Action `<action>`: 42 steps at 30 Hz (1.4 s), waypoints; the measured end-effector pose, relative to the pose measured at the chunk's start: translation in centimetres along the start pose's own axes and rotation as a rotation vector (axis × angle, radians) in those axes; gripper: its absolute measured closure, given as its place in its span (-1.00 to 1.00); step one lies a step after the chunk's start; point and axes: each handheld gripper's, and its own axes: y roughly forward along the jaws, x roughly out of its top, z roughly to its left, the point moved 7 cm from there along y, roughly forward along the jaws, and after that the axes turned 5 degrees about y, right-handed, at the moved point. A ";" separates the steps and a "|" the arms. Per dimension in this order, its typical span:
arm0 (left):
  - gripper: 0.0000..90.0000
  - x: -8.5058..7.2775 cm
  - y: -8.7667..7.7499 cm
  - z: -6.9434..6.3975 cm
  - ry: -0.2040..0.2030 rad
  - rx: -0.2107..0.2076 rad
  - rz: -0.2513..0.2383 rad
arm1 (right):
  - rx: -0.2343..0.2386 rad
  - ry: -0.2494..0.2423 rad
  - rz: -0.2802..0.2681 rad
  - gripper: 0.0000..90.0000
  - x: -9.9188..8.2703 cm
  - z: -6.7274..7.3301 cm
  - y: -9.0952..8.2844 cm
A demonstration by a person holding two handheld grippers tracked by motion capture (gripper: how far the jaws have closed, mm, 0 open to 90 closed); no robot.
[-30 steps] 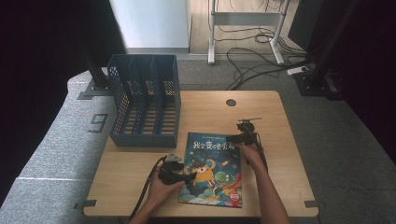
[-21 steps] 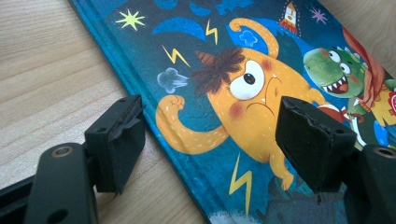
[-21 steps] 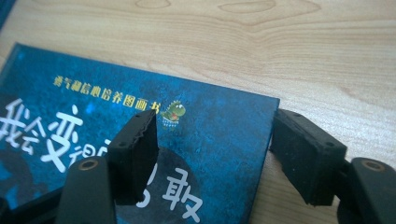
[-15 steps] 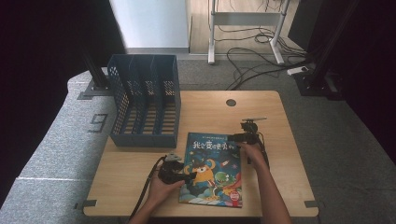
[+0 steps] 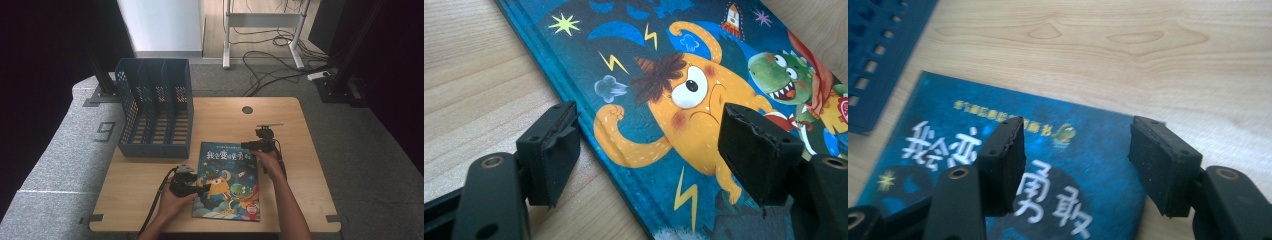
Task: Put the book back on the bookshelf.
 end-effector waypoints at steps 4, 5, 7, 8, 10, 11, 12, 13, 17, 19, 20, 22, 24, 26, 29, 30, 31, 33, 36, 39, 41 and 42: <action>-0.44 0.0 0.0 0.1 -0.004 -0.007 -0.001 | -0.004 0.003 -0.006 -0.18 0.7 -0.7 0.3; -0.44 0.0 0.0 0.1 -0.003 -0.007 0.000 | -0.007 0.006 -0.006 -0.18 0.7 -0.9 0.4; -0.44 0.0 0.0 0.1 -0.002 -0.007 0.000 | -0.016 0.009 -0.002 -0.19 0.6 -1.4 0.7; -0.44 0.0 0.0 0.0 -0.002 -0.007 0.000 | -0.018 0.014 0.002 -0.19 0.6 -1.6 0.9; -0.44 0.0 0.0 0.0 -0.002 -0.007 0.000 | -0.018 0.009 0.001 -0.19 0.6 -1.8 1.1; -0.44 0.0 0.0 0.0 -0.001 -0.006 0.000 | -0.013 0.017 0.002 -0.19 0.6 -1.8 1.2; -0.44 0.0 0.0 0.0 -0.001 -0.006 0.000 | -0.011 0.018 0.002 -0.19 0.6 -1.8 1.2; -0.44 0.0 0.0 0.0 -0.001 -0.007 0.000 | -0.008 0.015 -0.002 -0.20 0.6 -1.8 1.3; -0.44 0.0 0.0 0.0 0.001 -0.006 0.002 | 0.000 0.015 -0.002 -0.20 0.6 -1.8 1.6; -0.44 0.0 0.0 0.0 0.001 -0.005 0.002 | 0.002 0.009 0.006 -0.20 0.6 -1.9 1.7; -0.44 0.0 0.0 0.0 0.001 -0.005 0.002 | 0.006 0.012 0.005 -0.20 0.6 -1.9 1.7; -0.44 0.0 0.0 0.0 0.002 -0.005 0.002 | 0.016 0.025 0.005 -0.20 0.6 -2.0 1.7; -0.44 0.0 0.0 0.0 0.003 -0.005 0.002 | 0.027 0.033 0.005 -0.19 0.6 -2.0 1.6; -0.44 0.0 0.0 0.1 0.000 -0.007 0.001 | 0.041 0.045 0.000 -0.19 0.7 -2.1 1.4; -0.44 0.0 0.0 0.0 0.001 -0.004 0.002 | 0.056 0.049 -0.011 -0.16 0.8 -2.1 1.0; -0.44 0.0 0.0 0.0 0.002 -0.002 0.003 | 0.087 0.050 -0.015 -0.11 0.9 -1.9 0.7; -0.44 0.0 0.0 0.0 0.002 -0.001 0.004 | 0.140 0.064 -0.016 -0.11 1.0 -1.4 0.4; -0.44 0.0 0.0 0.0 0.003 -0.001 0.003 | 0.157 0.034 -0.023 -0.11 1.0 -0.5 0.1; -0.43 0.0 0.0 0.1 -0.001 -0.005 0.003 | 0.099 -0.016 0.004 -0.17 0.8 -0.2 0.3; -0.43 0.0 0.0 0.0 0.003 -0.002 0.006 | 0.035 -0.028 0.019 -0.17 0.9 -0.9 0.6; -0.43 0.0 0.0 0.1 0.000 -0.005 0.003 | 0.022 -0.023 0.014 -0.17 1.1 -1.2 0.7; -0.43 0.0 0.0 0.1 -0.002 -0.008 0.003 | 0.016 -0.023 0.017 -0.17 1.1 -1.3 0.7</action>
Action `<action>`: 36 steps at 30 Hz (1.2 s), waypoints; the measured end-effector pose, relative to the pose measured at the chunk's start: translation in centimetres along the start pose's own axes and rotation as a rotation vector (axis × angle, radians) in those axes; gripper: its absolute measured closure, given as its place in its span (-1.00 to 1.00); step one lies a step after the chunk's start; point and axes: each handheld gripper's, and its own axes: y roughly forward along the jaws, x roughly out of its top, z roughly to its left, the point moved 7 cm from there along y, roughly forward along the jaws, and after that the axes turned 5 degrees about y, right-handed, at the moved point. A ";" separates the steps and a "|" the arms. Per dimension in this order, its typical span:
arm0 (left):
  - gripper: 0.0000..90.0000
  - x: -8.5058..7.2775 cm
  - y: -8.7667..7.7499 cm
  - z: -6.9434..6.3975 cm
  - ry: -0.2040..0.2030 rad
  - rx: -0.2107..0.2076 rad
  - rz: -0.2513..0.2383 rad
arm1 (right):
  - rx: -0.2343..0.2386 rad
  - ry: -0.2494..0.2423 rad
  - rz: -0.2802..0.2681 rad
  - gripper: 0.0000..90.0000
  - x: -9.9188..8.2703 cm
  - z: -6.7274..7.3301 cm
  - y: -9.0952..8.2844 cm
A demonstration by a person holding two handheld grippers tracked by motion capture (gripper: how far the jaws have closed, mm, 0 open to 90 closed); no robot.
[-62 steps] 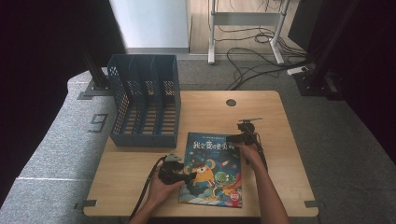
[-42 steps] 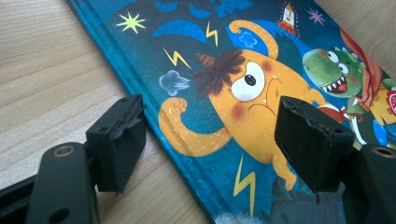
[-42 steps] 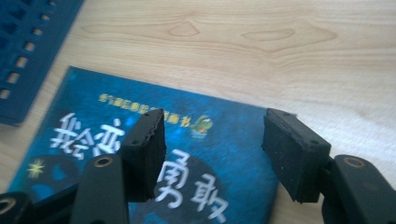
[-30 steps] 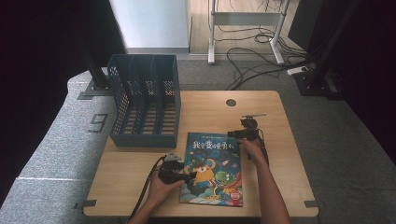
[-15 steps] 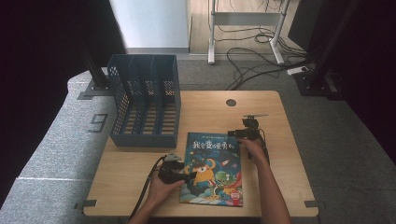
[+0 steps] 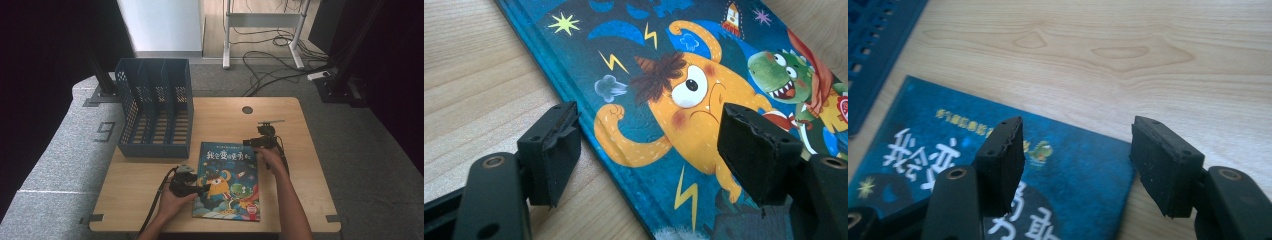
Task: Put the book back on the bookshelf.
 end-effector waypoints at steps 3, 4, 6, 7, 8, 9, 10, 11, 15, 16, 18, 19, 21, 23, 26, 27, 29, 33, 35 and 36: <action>-0.43 0.0 0.0 0.0 0.000 0.000 0.001 | -0.005 0.005 0.006 -0.17 0.1 -0.3 0.3; -0.43 0.0 0.0 0.0 0.001 0.000 0.001 | -0.002 0.008 0.008 -0.17 0.2 -0.3 0.3; -0.43 0.0 0.0 0.0 0.001 0.000 0.001 | -0.003 0.004 0.013 -0.17 0.2 -0.3 0.4; -0.43 0.0 0.0 0.0 0.001 -0.001 0.001 | -0.006 -0.001 0.012 -0.18 0.2 -0.3 0.5; -0.43 0.0 0.0 0.0 0.001 -0.001 0.001 | -0.008 0.002 0.010 -0.18 0.2 -0.2 0.5; -0.43 0.0 0.0 0.0 0.002 0.000 0.001 | -0.009 0.006 0.007 -0.18 0.3 -0.3 0.6; -0.43 0.0 0.0 0.0 0.002 0.000 0.001 | -0.007 0.006 0.007 -0.17 0.3 -0.3 0.6; -0.43 0.0 0.0 0.0 0.003 0.000 0.001 | -0.007 0.013 0.007 -0.17 0.3 -0.3 0.6; -0.43 0.0 0.0 0.0 0.003 0.000 0.000 | -0.009 0.014 0.006 -0.18 0.3 -0.5 0.6; -0.43 0.0 0.0 0.0 0.002 0.000 0.000 | -0.013 0.017 0.010 -0.18 0.3 -0.6 0.7; -0.43 0.0 0.0 0.0 0.003 0.000 0.000 | -0.016 0.022 0.015 -0.18 0.2 -0.9 0.8; -0.43 0.0 0.0 0.0 0.003 0.000 0.001 | -0.007 0.034 0.016 -0.18 0.2 -0.9 0.9; -0.43 0.0 0.0 0.0 0.002 0.000 0.000 | 0.016 0.049 0.011 -0.19 0.2 -0.8 0.9; -0.43 0.0 0.0 0.0 0.002 0.000 0.000 | 0.009 0.042 0.014 -0.19 0.2 -0.7 0.9; -0.43 0.0 0.0 0.0 0.001 0.000 -0.001 | 0.033 0.080 0.010 -0.16 0.2 -1.0 0.8; -0.43 0.0 0.0 0.0 0.001 -0.001 -0.001 | 0.041 0.084 0.012 -0.14 0.2 -1.1 0.8; -0.43 0.0 0.0 0.1 0.000 -0.002 -0.002 | 0.057 0.102 0.013 -0.13 0.2 -1.2 0.7; -0.43 0.0 0.0 0.1 0.002 0.000 -0.004 | 0.077 0.111 0.022 -0.12 0.0 -1.5 0.6; -0.43 0.0 0.1 0.1 0.004 0.002 -0.004 | 0.094 0.133 0.026 -0.12 0.0 -1.4 0.4; -0.43 0.0 0.1 0.1 0.004 0.002 -0.004 | 0.098 0.136 0.022 -0.12 0.0 -1.5 0.4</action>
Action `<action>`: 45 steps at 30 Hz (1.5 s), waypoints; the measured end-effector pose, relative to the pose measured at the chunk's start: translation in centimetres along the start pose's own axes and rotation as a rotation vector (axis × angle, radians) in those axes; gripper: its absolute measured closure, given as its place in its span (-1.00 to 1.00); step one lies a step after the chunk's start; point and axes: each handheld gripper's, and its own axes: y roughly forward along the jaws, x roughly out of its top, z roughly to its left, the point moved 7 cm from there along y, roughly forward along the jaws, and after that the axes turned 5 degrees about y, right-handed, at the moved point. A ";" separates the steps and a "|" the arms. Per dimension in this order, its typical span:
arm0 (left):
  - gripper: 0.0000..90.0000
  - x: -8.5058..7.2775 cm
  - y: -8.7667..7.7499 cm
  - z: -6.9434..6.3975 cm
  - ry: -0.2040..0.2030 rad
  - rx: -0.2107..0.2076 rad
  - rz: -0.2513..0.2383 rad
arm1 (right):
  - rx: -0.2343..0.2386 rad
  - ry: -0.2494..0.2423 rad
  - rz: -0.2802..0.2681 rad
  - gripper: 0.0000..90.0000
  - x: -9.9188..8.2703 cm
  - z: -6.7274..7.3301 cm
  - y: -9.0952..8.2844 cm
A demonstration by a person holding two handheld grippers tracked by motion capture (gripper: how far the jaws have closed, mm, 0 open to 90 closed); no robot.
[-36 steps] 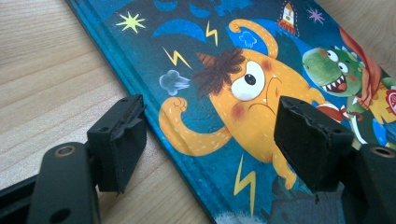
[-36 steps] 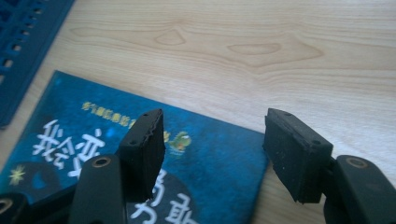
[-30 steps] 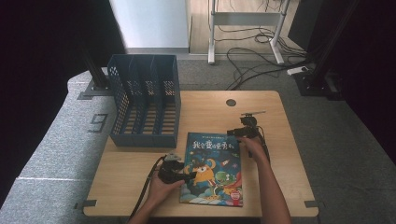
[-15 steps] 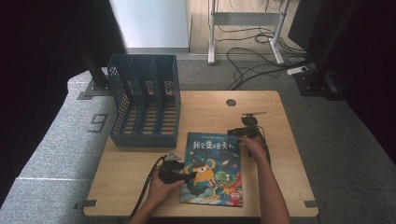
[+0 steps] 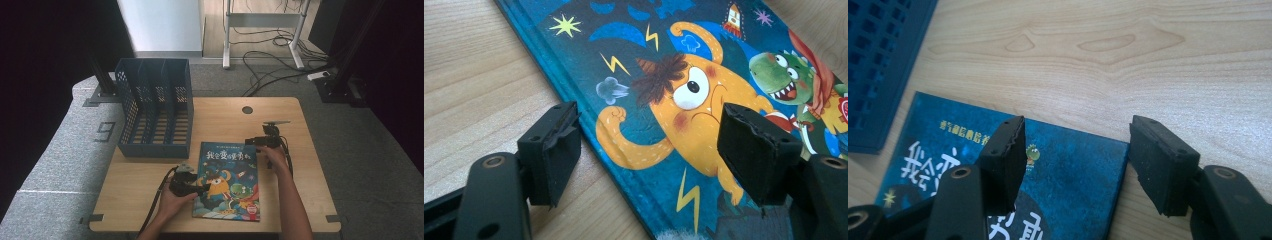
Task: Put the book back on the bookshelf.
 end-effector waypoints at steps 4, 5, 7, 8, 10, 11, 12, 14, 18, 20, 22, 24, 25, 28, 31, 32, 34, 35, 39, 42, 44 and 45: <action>-0.43 0.0 0.0 0.0 0.000 -0.001 -0.001 | 0.018 0.002 -0.007 -0.10 0.1 0.1 -0.3; -0.43 0.0 0.0 0.1 0.000 -0.001 -0.002 | 0.022 0.002 -0.011 -0.09 0.1 0.2 -0.4; -0.43 0.0 0.0 0.1 0.000 -0.001 -0.001 | 0.035 0.003 -0.019 -0.08 0.3 0.3 -0.7; -0.43 0.0 0.0 0.1 -0.002 -0.001 -0.002 | 0.043 0.005 -0.024 -0.07 0.3 0.4 -0.8; -0.43 0.0 -0.1 0.2 -0.003 0.002 -0.004 | 0.055 0.001 -0.019 -0.06 0.3 0.5 -0.9; -0.43 0.0 -0.1 0.2 -0.004 0.001 -0.005 | 0.067 -0.003 -0.016 -0.03 0.2 0.5 -1.0; -0.43 0.0 0.0 0.2 -0.005 0.000 -0.004 | 0.112 0.006 -0.003 0.02 0.1 0.9 -1.1; -0.44 0.0 -0.1 0.2 -0.008 -0.003 -0.006 | 0.183 0.003 -0.005 0.02 0.1 1.9 -1.2; -0.43 0.0 -0.1 0.2 -0.009 -0.006 -0.005 | 0.113 -0.066 0.001 -0.02 -0.1 2.7 -0.9; -0.43 0.0 -0.1 0.2 -0.008 -0.005 -0.006 | 0.054 -0.088 0.003 -0.04 -0.2 2.3 -0.7; -0.43 0.0 -0.1 0.2 -0.008 -0.006 -0.005 | 0.020 -0.083 0.008 -0.06 -0.2 1.7 -0.5; -0.43 0.0 -0.1 0.2 -0.009 -0.007 -0.005 | -0.004 -0.082 0.014 -0.08 -0.3 1.3 -0.4; -0.43 0.0 -0.1 0.2 -0.009 -0.006 -0.005 | -0.011 -0.085 0.016 -0.08 -0.4 1.1 -0.4; -0.43 0.0 -0.1 0.2 -0.007 -0.004 -0.005 | -0.026 -0.085 0.020 -0.10 -0.5 0.9 -0.2; -0.43 0.0 -0.1 0.2 -0.007 -0.003 -0.005 | -0.044 -0.080 0.025 -0.12 -0.6 0.6 0.0; -0.43 0.0 -0.1 0.2 -0.007 -0.003 -0.005 | -0.053 -0.083 0.024 -0.13 -0.6 0.5 0.0; -0.43 0.0 -0.1 0.2 -0.007 -0.003 -0.006 | -0.063 -0.079 0.026 -0.14 -0.6 0.3 0.2; -0.43 0.0 -0.1 0.2 -0.007 -0.003 -0.006 | -0.065 -0.080 0.030 -0.14 -0.6 0.3 0.3; -0.43 0.0 -0.1 0.2 -0.007 -0.001 -0.006 | -0.055 -0.078 0.032 -0.14 -0.6 0.5 0.4; -0.44 0.0 0.0 0.2 -0.006 0.001 -0.006 | -0.051 -0.076 0.032 -0.17 -0.6 0.7 0.5; -0.44 0.1 0.0 0.3 -0.004 0.002 -0.008 | -0.035 -0.056 0.041 -0.18 -0.7 0.6 0.4; -0.44 0.1 0.0 0.3 -0.001 0.003 -0.008 | -0.023 -0.042 0.049 -0.17 -0.7 0.6 0.4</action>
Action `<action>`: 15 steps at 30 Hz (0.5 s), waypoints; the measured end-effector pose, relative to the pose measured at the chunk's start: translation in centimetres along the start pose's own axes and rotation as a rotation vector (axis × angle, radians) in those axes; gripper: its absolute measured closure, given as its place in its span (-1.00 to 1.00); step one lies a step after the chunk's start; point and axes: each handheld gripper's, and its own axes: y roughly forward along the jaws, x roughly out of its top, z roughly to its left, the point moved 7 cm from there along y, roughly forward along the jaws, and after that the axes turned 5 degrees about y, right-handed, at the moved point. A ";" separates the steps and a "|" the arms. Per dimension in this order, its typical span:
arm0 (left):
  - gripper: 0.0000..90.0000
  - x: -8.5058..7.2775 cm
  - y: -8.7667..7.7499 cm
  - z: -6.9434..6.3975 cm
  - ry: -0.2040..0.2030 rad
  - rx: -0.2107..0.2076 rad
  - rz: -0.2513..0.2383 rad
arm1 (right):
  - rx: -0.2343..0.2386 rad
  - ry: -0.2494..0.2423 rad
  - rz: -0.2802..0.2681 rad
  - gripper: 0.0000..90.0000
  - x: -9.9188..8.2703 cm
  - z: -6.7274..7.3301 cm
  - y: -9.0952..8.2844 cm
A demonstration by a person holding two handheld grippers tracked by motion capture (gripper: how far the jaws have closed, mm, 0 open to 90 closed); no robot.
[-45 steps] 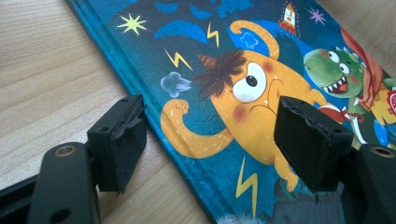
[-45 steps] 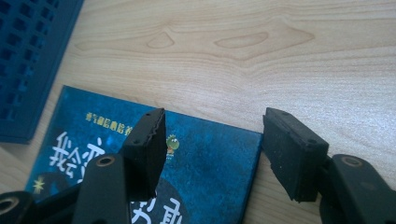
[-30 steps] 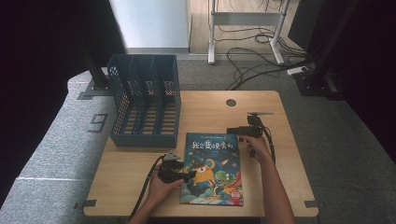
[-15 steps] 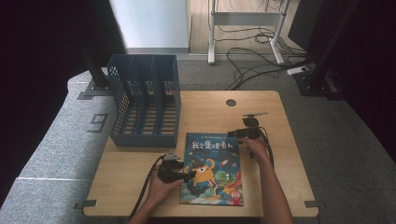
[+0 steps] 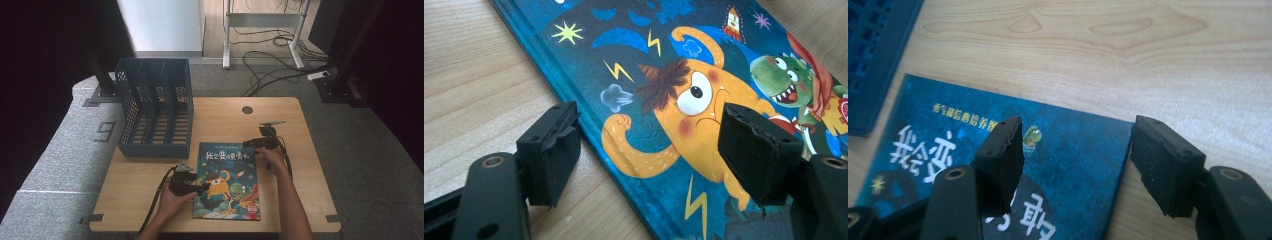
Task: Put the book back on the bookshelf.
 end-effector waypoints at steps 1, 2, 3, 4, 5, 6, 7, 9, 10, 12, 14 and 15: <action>-0.44 0.0 0.0 0.0 0.003 0.002 0.001 | 0.015 0.016 0.009 -0.17 -0.1 0.0 -0.1; -0.44 0.0 0.0 0.0 0.004 0.003 0.002 | 0.019 0.021 0.011 -0.17 -0.1 0.0 -0.1; -0.44 0.0 0.0 0.0 0.005 0.004 0.002 | 0.025 0.028 0.016 -0.17 -0.1 -0.1 -0.2; -0.44 0.1 0.0 0.1 0.006 0.005 0.004 | 0.036 0.040 0.020 -0.17 -0.1 -0.1 -0.2; -0.44 0.1 0.1 0.1 0.007 0.005 0.003 | 0.041 0.052 0.019 -0.16 -0.1 -0.2 -0.2; -0.44 0.1 0.1 0.1 0.008 0.005 0.003 | 0.047 0.059 0.020 -0.16 -0.1 -0.2 -0.2; -0.44 0.1 0.1 0.1 0.009 0.007 0.003 | 0.049 0.064 0.021 -0.15 -0.1 -0.2 -0.3; -0.44 0.1 0.1 0.1 0.010 0.007 0.003 | 0.051 0.063 0.025 -0.13 -0.2 -0.2 -0.3; -0.44 0.1 0.1 0.1 0.010 0.007 0.002 | 0.054 0.064 0.025 -0.12 -0.2 -0.2 -0.3; -0.44 0.1 0.1 0.1 0.010 0.008 0.002 | 0.061 0.064 0.024 -0.12 -0.1 -0.1 -0.4; -0.44 0.1 0.1 0.1 0.011 0.008 0.002 | 0.066 0.062 0.030 -0.11 -0.2 -0.1 -0.4; -0.44 0.1 0.1 0.1 0.011 0.008 0.002 | 0.070 0.062 0.033 -0.10 -0.2 0.0 -0.4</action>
